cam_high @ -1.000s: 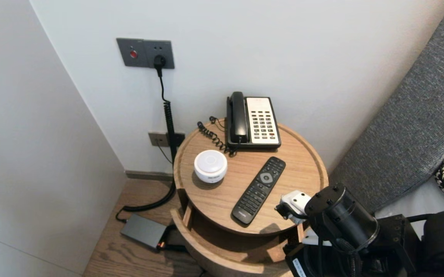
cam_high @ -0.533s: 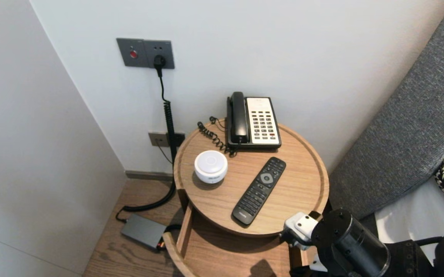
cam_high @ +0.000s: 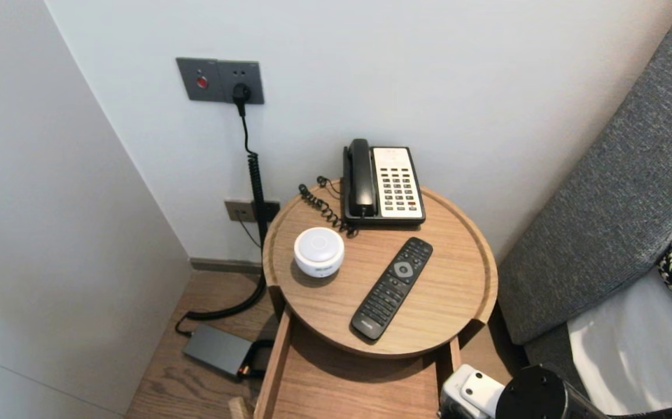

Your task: Open the nightstand drawer

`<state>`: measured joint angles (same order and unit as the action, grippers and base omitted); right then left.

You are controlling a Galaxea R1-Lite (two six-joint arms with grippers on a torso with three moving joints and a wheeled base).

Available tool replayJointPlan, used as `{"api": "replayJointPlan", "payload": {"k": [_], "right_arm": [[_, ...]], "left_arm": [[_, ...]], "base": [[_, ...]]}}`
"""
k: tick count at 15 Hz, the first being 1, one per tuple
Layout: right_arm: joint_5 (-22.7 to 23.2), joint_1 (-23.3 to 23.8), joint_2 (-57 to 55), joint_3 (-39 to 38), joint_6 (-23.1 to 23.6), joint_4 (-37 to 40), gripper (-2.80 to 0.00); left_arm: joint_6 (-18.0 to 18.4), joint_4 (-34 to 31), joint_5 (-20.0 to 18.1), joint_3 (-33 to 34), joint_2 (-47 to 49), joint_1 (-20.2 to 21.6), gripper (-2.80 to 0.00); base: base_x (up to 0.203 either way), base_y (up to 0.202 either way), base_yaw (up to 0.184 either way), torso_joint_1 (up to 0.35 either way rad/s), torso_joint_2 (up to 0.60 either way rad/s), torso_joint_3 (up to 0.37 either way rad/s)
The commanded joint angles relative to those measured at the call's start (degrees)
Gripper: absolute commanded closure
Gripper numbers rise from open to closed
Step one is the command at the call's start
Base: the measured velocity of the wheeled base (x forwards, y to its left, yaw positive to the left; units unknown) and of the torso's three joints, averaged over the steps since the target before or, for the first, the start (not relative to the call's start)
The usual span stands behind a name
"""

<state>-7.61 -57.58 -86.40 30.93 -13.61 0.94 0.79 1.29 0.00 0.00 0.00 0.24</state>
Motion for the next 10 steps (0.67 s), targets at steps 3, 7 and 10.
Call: {"api": "replayJointPlan", "payload": {"k": [3,7,10], "right_arm": [[2.1,-2.3,3.1,-1.7,-0.6,0.0,0.00],[4.3,-3.8,4.0,-3.8,-0.6,0.0,0.00],[4.4,-3.8,4.5,-3.9,-0.6,-0.1,0.00]], "left_arm": [[0.0,0.0,0.0,0.8,-0.1,0.0,0.00],[0.0,0.0,0.0,0.8,-0.1,0.0,0.00],[0.0,0.1,0.0,0.8,-0.1,0.0,0.00]], "base": [[0.000,0.000,0.000,0.000,0.00,0.000],[0.000,0.000,0.000,0.000,0.00,0.000],[0.000,0.000,0.000,0.000,0.00,0.000]]}}
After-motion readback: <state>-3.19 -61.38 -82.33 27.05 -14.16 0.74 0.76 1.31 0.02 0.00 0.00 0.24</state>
